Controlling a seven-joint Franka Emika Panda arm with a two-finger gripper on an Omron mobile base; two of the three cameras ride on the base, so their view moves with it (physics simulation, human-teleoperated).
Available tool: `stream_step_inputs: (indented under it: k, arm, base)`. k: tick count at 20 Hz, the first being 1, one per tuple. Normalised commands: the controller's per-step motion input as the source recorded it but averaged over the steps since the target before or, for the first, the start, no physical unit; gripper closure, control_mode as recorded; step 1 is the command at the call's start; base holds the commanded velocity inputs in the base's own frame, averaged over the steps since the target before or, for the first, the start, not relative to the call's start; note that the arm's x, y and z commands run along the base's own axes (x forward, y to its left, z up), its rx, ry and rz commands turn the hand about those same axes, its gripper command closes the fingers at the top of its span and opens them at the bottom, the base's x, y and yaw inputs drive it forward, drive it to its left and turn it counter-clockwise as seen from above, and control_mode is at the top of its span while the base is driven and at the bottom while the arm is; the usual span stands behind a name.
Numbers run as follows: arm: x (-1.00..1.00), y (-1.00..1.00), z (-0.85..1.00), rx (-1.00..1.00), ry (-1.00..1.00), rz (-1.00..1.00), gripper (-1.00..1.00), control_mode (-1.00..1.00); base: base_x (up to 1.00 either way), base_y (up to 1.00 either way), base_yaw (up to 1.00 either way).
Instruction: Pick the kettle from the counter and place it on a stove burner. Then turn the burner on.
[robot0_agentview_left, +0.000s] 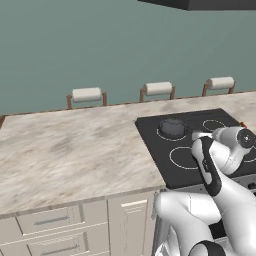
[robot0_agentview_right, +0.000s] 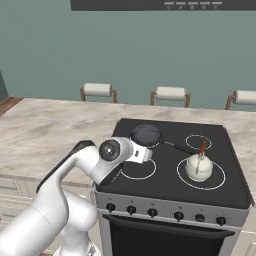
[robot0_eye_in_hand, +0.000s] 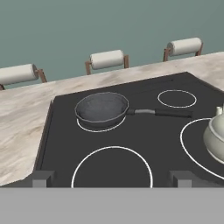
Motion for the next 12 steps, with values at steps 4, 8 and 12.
stream_step_inputs:
  k: [4,8,12]
  arm:
    - [0.00,0.00,0.00,0.00,0.00,0.00,-1.00,1.00]
    - [0.00,0.00,0.00,0.00,0.00,0.00,-1.00,1.00]
    - [0.00,0.00,0.00,0.00,0.00,0.00,-1.00,1.00]
  base:
    - [-0.03,0.00,0.00]
    - [0.00,0.00,0.00]
    - [0.00,0.00,0.00]
